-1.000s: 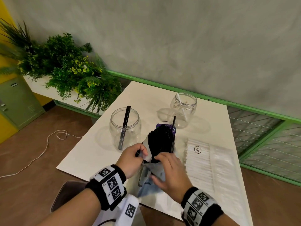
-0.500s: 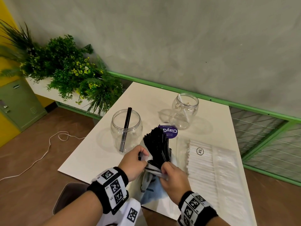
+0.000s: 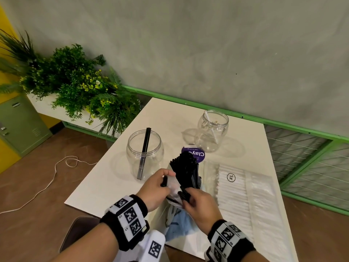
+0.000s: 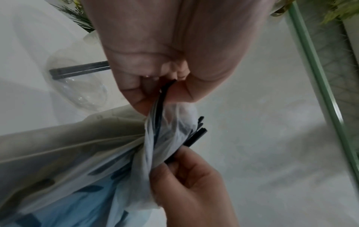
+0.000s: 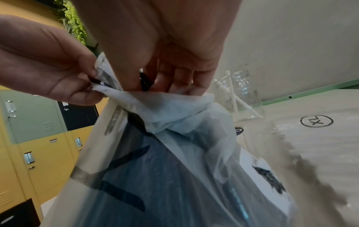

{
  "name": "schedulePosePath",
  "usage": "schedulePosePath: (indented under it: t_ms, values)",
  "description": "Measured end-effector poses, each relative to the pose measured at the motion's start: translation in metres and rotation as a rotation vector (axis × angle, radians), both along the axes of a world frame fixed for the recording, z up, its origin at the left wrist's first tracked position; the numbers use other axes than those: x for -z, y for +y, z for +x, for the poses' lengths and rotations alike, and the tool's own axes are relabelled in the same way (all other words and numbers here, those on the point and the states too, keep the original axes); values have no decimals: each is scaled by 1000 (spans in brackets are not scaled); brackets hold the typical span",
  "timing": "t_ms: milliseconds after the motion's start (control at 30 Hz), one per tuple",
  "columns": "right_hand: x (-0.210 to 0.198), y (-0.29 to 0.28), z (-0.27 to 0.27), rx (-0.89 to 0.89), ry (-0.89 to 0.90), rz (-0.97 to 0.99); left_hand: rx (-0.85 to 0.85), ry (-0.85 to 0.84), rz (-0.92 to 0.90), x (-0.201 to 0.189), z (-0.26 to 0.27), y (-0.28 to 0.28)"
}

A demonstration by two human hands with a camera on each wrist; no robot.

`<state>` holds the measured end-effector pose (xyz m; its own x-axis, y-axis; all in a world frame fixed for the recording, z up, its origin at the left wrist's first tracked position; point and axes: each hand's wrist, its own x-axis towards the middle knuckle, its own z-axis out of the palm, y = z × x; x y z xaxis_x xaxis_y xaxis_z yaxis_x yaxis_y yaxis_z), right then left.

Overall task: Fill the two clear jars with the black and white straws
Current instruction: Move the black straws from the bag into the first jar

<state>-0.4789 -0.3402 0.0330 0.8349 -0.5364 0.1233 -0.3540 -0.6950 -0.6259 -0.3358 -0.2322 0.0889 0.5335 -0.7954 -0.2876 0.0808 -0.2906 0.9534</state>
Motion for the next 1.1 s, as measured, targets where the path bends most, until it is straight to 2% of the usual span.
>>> schedulePosePath:
  t_ms: [67, 233, 333, 467, 600, 733, 767, 833, 900, 967, 1100]
  values:
    - [-1, -1, 2, 11, -29, -5, 3, 0, 0, -2, 1, -1]
    - [0, -2, -2, 46, -149, 35, -70, 132, 7, -9, 3, -3]
    - [-2, -6, -7, 117, -227, 19, -106, 90, 104, -4, 6, -2]
    - [-7, -14, -11, 196, -216, 29, -54, 73, 246, -3, 4, 2]
    - [4, -24, -15, 282, -156, 1, -42, 66, 269, -7, 4, 0]
    - [16, -25, -16, 461, -252, 60, -46, 80, 245, -3, 5, 3]
    - [17, -25, -16, 510, -270, 115, -43, 101, 225, -4, 4, 4]
    - [15, -23, -14, 569, -261, 373, -51, 186, 171, -4, 1, 5]
    - [10, -21, -11, 527, -238, 696, -70, 299, 93, -6, -2, 4]
    - [4, -19, -8, 445, -259, 898, -92, 412, 14, -6, -4, 4]
    - [-17, -15, -3, 316, -488, 903, -166, 598, -176, -12, -3, 2]
